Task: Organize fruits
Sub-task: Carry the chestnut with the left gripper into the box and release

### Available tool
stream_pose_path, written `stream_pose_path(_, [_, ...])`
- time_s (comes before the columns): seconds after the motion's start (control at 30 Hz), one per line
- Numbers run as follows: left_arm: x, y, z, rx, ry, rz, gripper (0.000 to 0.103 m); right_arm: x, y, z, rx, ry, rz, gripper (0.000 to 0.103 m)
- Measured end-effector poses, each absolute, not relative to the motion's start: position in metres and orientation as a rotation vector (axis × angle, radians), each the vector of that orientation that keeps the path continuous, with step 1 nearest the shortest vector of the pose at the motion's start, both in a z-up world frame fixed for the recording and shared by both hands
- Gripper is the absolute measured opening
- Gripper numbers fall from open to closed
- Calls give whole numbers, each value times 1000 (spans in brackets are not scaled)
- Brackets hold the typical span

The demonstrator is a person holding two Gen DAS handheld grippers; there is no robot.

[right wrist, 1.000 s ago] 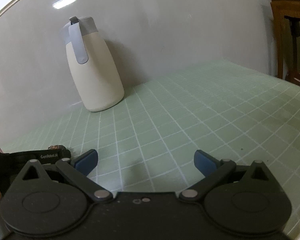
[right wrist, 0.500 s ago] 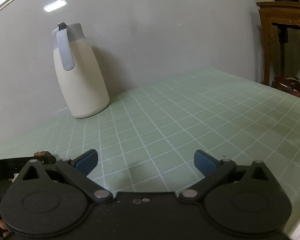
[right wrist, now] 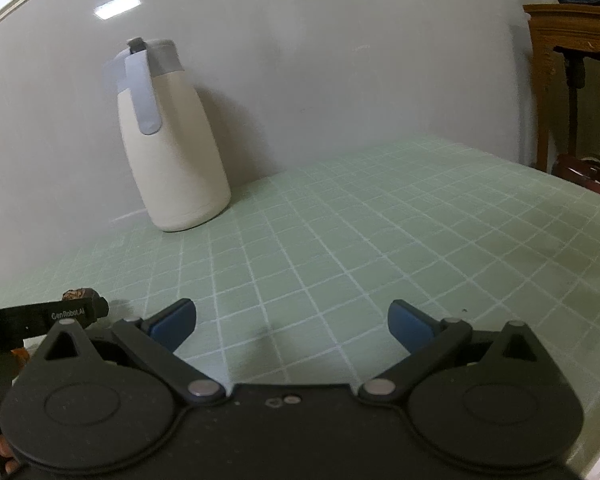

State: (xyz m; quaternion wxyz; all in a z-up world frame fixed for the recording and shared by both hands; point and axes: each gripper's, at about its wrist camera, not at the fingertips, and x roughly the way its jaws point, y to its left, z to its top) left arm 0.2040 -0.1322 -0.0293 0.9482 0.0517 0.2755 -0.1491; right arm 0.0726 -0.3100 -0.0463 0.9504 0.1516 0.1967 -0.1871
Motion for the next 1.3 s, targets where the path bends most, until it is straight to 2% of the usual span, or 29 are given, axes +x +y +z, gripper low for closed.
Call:
stream_pose_path(0.2, [182, -99, -3, 116, 481, -245, 45, 81, -291, -42, 292, 399, -332, 103])
stream_pose_path(0.5, [157, 8, 29, 113, 394, -1, 45, 101, -240, -39, 235, 415, -219, 103])
stream_pose_path(0.83, [164, 109, 3, 115, 478, 261, 45, 125, -175, -44, 164, 447, -82, 103])
stream_pose_path(1.17, [161, 126, -17, 143, 550, 305, 46, 147, -132, -50, 122, 469, 25, 103])
stream_pose_path(1.23, [159, 127, -15, 150, 540, 312, 48, 151, -125, -51, 118, 471, 41, 103])
stream_pose_path(1.3, [157, 130, -14, 155, 528, 326, 59, 153, -122, -52, 119, 478, 59, 103])
